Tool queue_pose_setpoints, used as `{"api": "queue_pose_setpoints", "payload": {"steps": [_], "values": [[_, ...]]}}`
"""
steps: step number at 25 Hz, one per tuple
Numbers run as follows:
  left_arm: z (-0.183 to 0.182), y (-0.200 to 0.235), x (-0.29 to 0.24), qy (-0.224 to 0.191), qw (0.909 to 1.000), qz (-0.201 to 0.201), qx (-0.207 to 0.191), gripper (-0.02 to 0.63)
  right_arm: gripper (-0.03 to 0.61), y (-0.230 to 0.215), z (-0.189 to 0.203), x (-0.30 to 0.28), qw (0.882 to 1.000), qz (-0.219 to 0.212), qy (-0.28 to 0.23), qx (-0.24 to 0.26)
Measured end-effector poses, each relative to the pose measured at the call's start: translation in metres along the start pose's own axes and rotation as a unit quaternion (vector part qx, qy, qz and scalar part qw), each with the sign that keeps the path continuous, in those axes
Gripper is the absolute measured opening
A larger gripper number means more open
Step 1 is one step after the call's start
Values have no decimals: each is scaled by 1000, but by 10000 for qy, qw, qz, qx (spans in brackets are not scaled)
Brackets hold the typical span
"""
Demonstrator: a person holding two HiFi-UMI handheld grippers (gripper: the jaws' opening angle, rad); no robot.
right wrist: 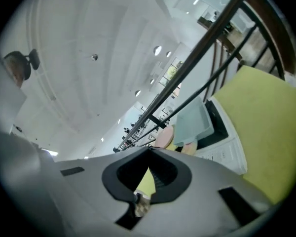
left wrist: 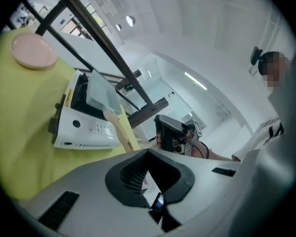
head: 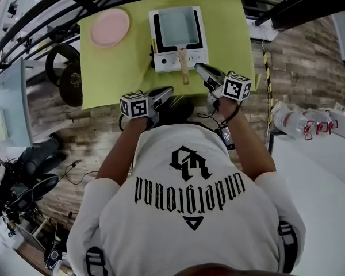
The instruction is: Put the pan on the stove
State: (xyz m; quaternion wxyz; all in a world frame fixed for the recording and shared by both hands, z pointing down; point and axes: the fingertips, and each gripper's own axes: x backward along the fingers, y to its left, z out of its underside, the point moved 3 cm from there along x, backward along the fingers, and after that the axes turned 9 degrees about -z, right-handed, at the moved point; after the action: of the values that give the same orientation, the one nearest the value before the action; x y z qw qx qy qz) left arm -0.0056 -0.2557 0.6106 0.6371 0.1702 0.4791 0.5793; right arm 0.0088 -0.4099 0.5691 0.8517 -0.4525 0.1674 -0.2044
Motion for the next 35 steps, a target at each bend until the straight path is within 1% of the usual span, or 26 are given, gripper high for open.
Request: {"api": "queue_pose_setpoints", "payload": {"steps": [1,3,5,7,8,10,12,15,20,24,26,30,35], "values": [[-3,-5,7,-98,9998,-58,-150,11,-2,11,-1,-3,9997,-40,81,240],[-11,-15,20,-249,9978,-203,-579,11,-1,32,-3,-9,9968,-86,228,767],[-18,-29,33,-387,9927,-355,-1090,11,-1,52,-1,-11,9905,-79,335,1328],[-24,-43,48,-584,9858,-500,-1492,11,-2,73,6,-9,9816,-12,382,1872],[-27,-49,57,-720,9826,-563,-1617,11,0,83,11,-8,9770,31,387,2096],[-33,-58,77,-1019,9774,-625,-1741,11,-2,100,23,-9,9704,77,366,2388],[-34,-62,98,-1224,9743,-626,-1782,11,-2,115,38,-14,9676,99,339,2498],[-22,-65,127,-1349,9706,-669,-1877,11,-2,138,64,-18,9664,166,293,2546],[17,-84,184,-1682,9611,-766,-2053,11,-2,191,113,-16,9562,225,183,2911],[44,-100,216,-1794,9533,-745,-2313,11,-2,226,143,-9,9465,317,206,3205],[53,-106,225,-1817,9527,-700,-2333,11,-2,238,153,-2,9431,374,223,3296],[76,-119,236,-1743,9529,-604,-2407,11,-2,258,173,17,9419,479,195,3318],[85,-136,246,-1871,9496,-543,-2456,11,-2,276,182,36,9360,553,125,3475]]}}
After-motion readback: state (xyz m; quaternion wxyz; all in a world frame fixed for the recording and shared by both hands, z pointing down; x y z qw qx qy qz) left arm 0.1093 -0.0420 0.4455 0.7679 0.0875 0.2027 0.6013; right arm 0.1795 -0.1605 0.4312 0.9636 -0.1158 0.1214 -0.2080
